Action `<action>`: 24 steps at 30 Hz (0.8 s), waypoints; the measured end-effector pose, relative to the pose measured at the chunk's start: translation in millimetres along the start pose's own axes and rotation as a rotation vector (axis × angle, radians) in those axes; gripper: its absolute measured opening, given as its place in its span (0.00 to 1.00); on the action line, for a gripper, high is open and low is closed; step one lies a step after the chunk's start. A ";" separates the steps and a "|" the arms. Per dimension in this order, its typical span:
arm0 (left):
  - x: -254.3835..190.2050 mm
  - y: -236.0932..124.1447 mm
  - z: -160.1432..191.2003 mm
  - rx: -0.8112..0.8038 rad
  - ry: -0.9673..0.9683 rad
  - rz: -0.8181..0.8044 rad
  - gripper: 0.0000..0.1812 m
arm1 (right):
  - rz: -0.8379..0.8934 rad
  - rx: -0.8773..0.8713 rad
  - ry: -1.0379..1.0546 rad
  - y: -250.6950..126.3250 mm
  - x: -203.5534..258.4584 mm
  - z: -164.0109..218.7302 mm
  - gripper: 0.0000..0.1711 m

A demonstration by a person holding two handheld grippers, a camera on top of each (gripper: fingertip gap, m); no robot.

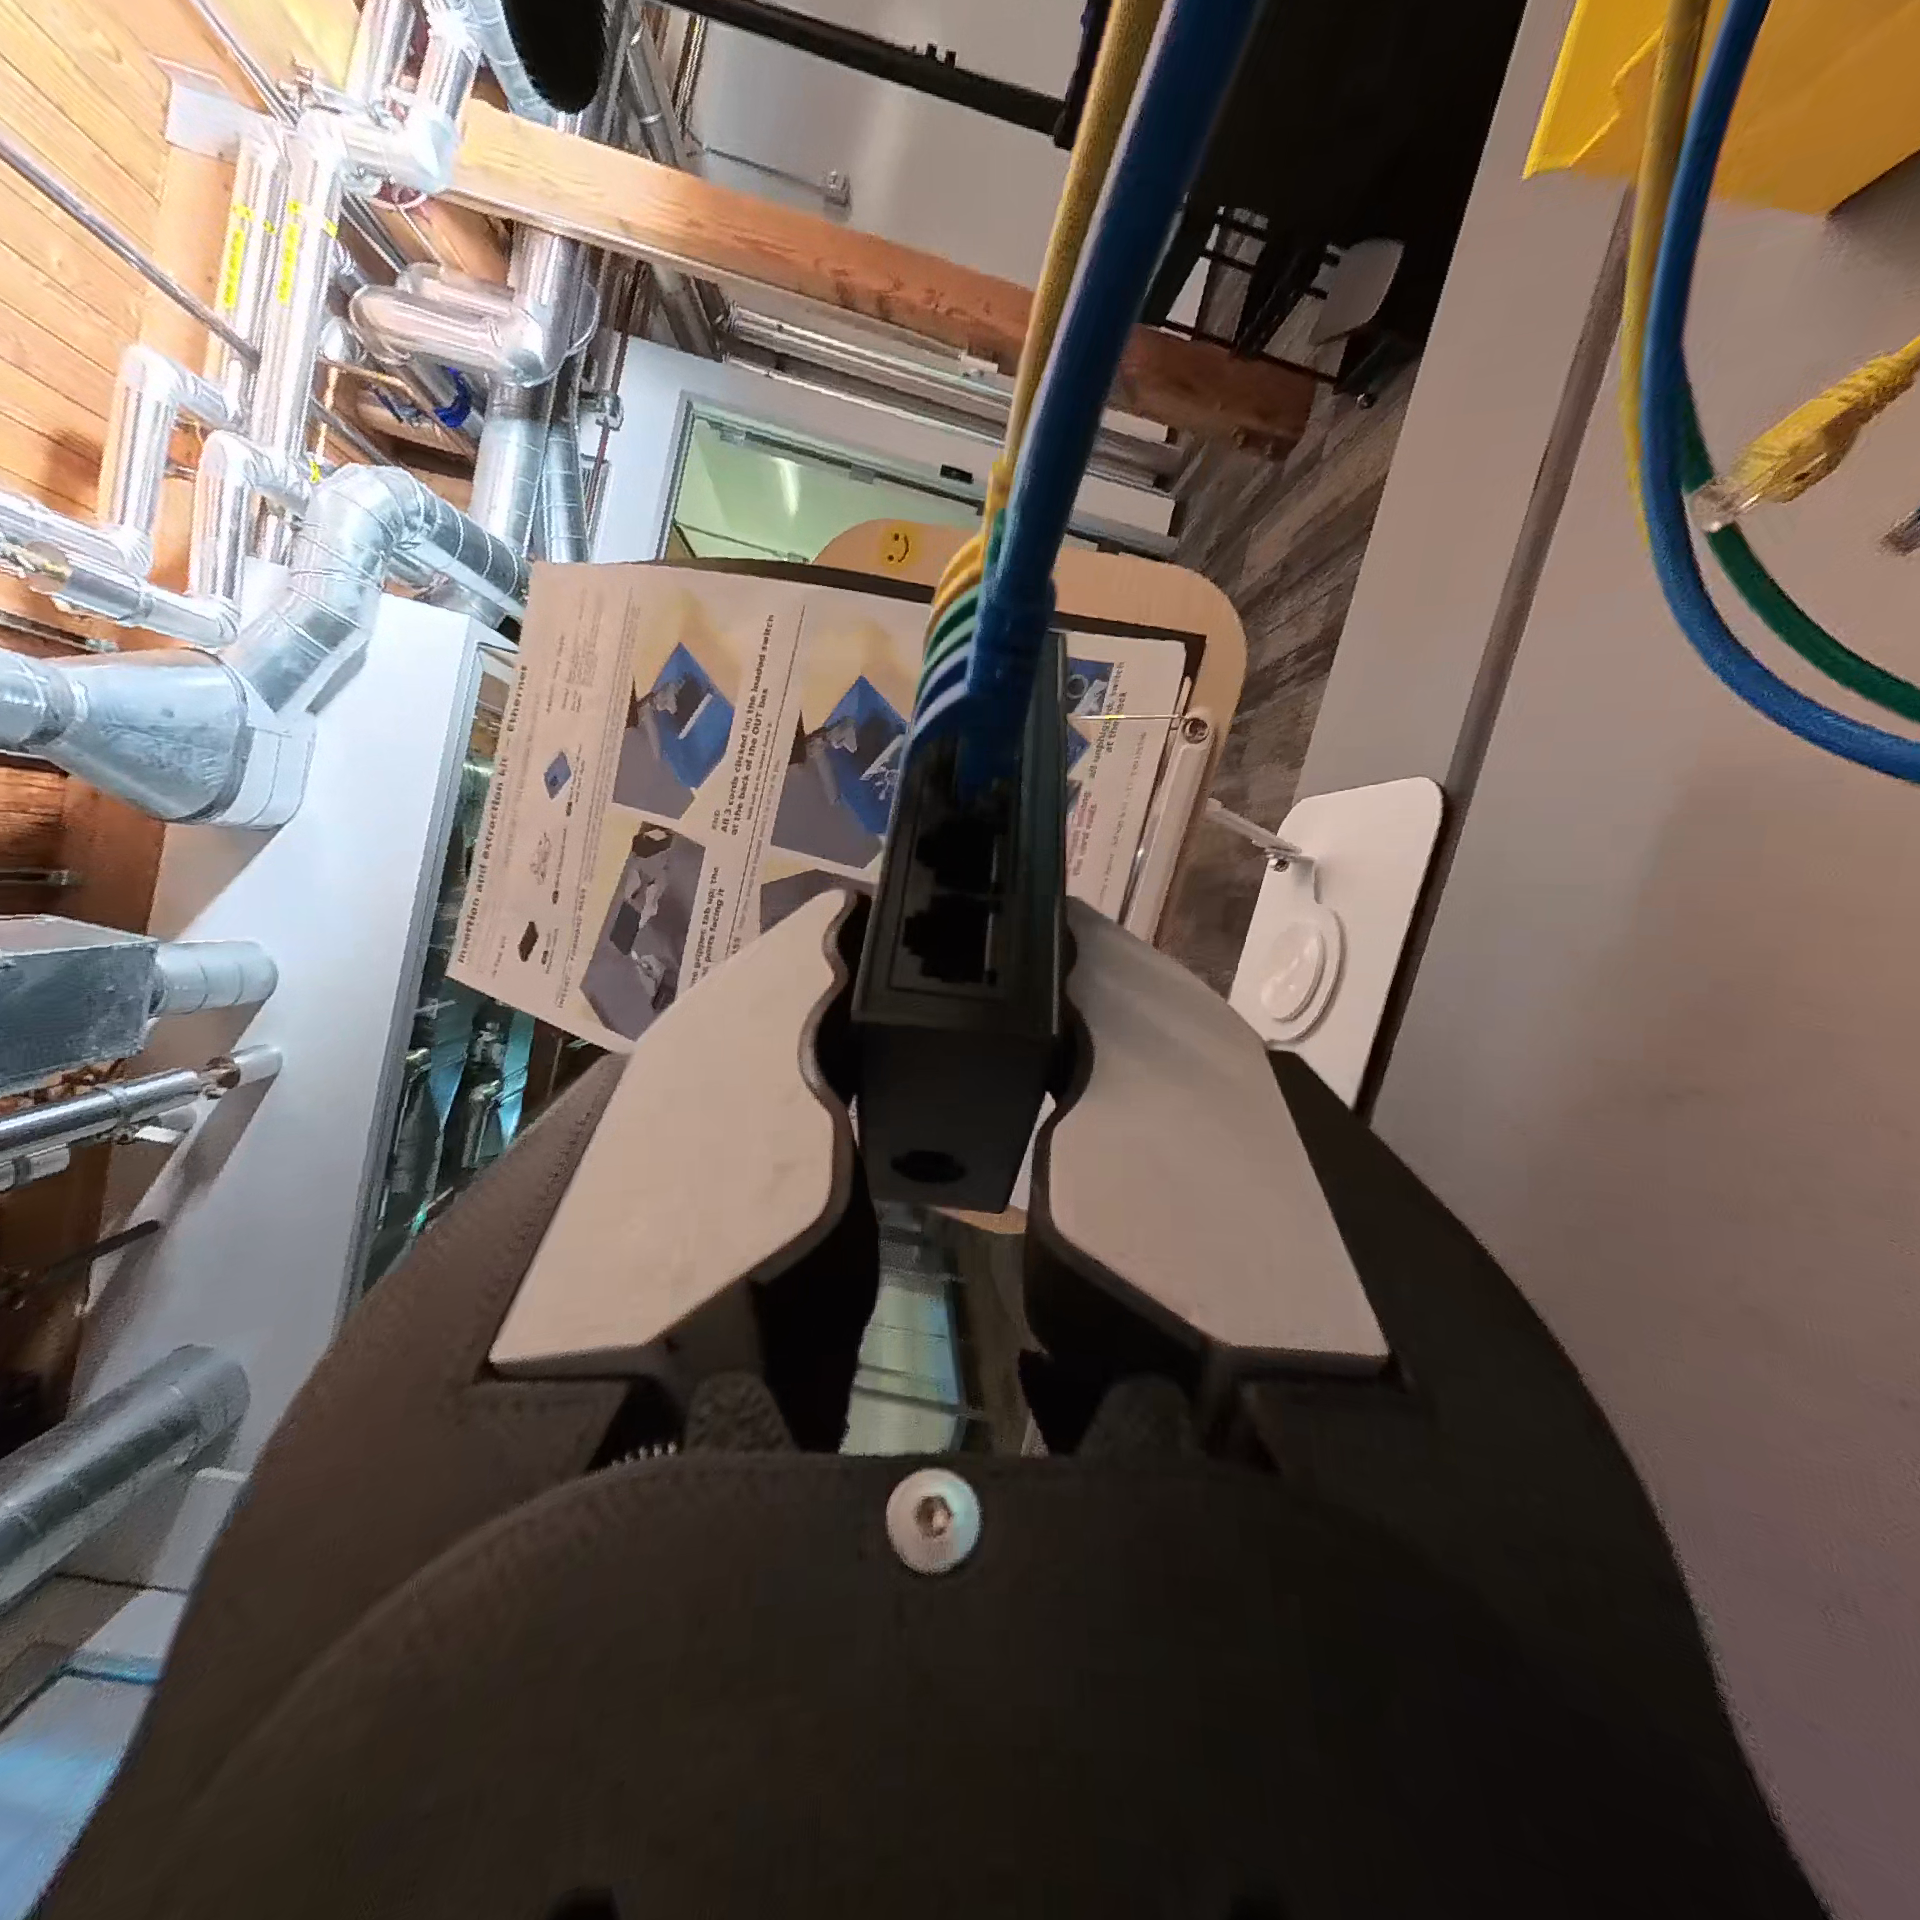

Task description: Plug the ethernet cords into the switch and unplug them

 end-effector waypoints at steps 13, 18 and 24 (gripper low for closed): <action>14.0 -8.6 -4.0 -0.001 -0.008 -0.038 0.16 | -0.003 0.326 -0.306 65.2 -7.2 9.5 0.17; 16.4 -10.8 -5.4 -0.018 -0.013 -0.046 0.16 | 0.051 0.312 -0.367 63.9 -11.1 5.4 0.11; 18.4 -11.8 -4.5 -0.022 -0.006 -0.053 0.16 | 0.050 0.270 -0.364 64.2 -12.5 4.9 0.10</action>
Point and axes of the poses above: each gripper's, where its closed fingertips meet, y out along the fingers, z out of its underside, x = y × z across the jaws, the point moved 6 cm from there along -y, back along the fingers, and after that the axes turned 5 degrees about -z, right-handed, at the moved point
